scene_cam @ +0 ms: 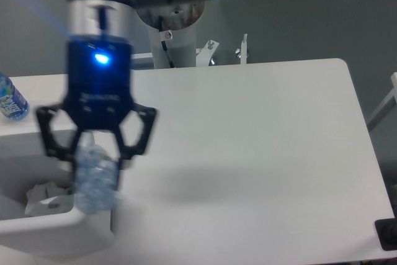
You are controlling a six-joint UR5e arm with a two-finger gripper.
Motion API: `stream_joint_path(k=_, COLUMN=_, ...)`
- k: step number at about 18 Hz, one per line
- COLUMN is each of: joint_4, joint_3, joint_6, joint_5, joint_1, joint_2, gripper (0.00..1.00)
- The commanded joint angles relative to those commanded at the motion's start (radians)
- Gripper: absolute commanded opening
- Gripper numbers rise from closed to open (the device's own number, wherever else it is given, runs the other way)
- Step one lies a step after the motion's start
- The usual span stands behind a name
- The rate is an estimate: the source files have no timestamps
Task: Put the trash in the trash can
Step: 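Carry the bottle over the white bin and drop it inside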
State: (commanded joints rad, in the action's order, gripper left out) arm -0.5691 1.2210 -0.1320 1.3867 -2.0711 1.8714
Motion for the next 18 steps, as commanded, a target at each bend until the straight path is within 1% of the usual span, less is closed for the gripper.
stream_joint_path(k=4, joint_4=0.000, joint_3=0.029, joint_6=0.005, joint_5=0.000, joint_1=0.054, joint_2=0.008, gripper=0.52)
stream_joint_path(k=5, joint_4=-0.002, joint_3=0.038, joint_6=0.006, joint_5=0.000, joint_1=0.071, joint_2=0.017, gripper=0.58)
stream_joint_path(k=6, joint_4=-0.002, joint_3=0.043, joint_6=0.009, joint_5=0.000, joint_1=0.075, joint_2=0.023, gripper=0.72)
stream_joint_path(k=7, joint_4=-0.002, joint_3=0.046, joint_6=0.031, joint_5=0.000, joint_1=0.077, joint_2=0.031, gripper=0.99)
stream_joint_path(k=9, joint_4=-0.003, joint_3=0.052, joint_6=0.057, joint_5=0.000, joint_1=0.089, joint_2=0.038, gripper=1.00)
stream_joint_path(k=12, joint_4=-0.005, joint_3=0.049, joint_6=0.060, joint_5=0.000, joint_1=0.088, joint_2=0.038, gripper=1.00)
stream_joint_path(k=14, joint_4=-0.008, joint_3=0.060, joint_6=0.061, joint_5=0.009, joint_1=0.082, joint_2=0.034, gripper=1.00)
stream_joint_path(k=15, joint_4=-0.009, joint_3=0.067, joint_6=0.063, joint_5=0.014, joint_1=0.066, joint_2=0.031, gripper=1.00)
stream_joint_path(k=18, joint_4=-0.015, joint_3=0.080, joint_6=0.095, joint_5=0.057, joint_1=-0.012, joint_2=0.020, gripper=1.00)
